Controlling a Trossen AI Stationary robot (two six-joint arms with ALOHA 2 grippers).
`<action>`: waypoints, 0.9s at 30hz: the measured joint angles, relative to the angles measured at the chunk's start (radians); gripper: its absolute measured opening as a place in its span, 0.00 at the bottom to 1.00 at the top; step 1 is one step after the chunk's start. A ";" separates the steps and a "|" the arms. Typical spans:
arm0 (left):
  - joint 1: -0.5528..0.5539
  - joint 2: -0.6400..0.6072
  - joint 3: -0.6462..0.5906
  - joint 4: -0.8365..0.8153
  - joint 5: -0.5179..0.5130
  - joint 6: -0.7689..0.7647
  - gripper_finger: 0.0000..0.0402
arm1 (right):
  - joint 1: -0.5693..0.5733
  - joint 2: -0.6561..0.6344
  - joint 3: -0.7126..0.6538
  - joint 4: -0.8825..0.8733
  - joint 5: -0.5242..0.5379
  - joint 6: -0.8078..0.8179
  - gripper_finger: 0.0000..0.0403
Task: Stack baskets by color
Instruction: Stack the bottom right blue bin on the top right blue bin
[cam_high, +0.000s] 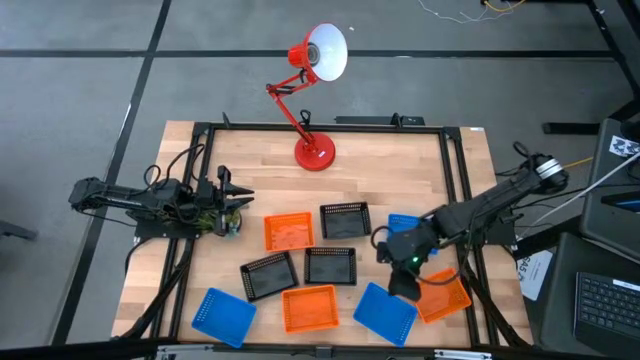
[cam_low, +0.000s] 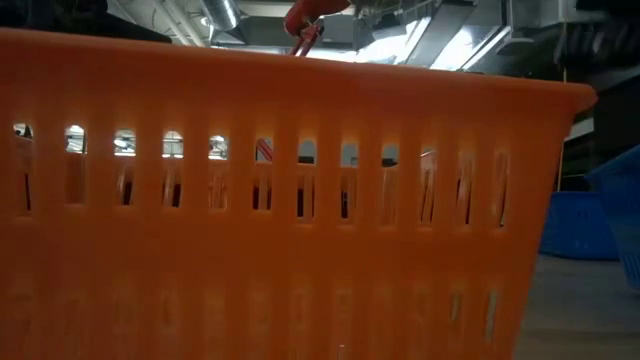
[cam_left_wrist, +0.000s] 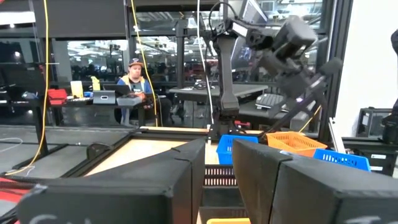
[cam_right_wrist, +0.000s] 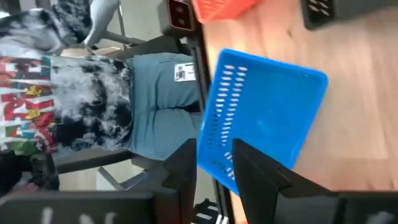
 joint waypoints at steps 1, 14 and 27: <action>0.000 0.000 0.000 0.000 0.000 0.000 0.18 | 0.001 0.014 0.040 -0.046 0.003 -0.004 0.26; 0.000 0.000 0.000 -0.027 0.000 -0.001 0.18 | 0.099 0.185 0.313 -0.528 0.387 0.148 0.26; 0.000 0.000 0.000 -0.038 0.000 0.000 0.18 | 0.169 0.376 0.311 -0.431 0.354 0.262 0.26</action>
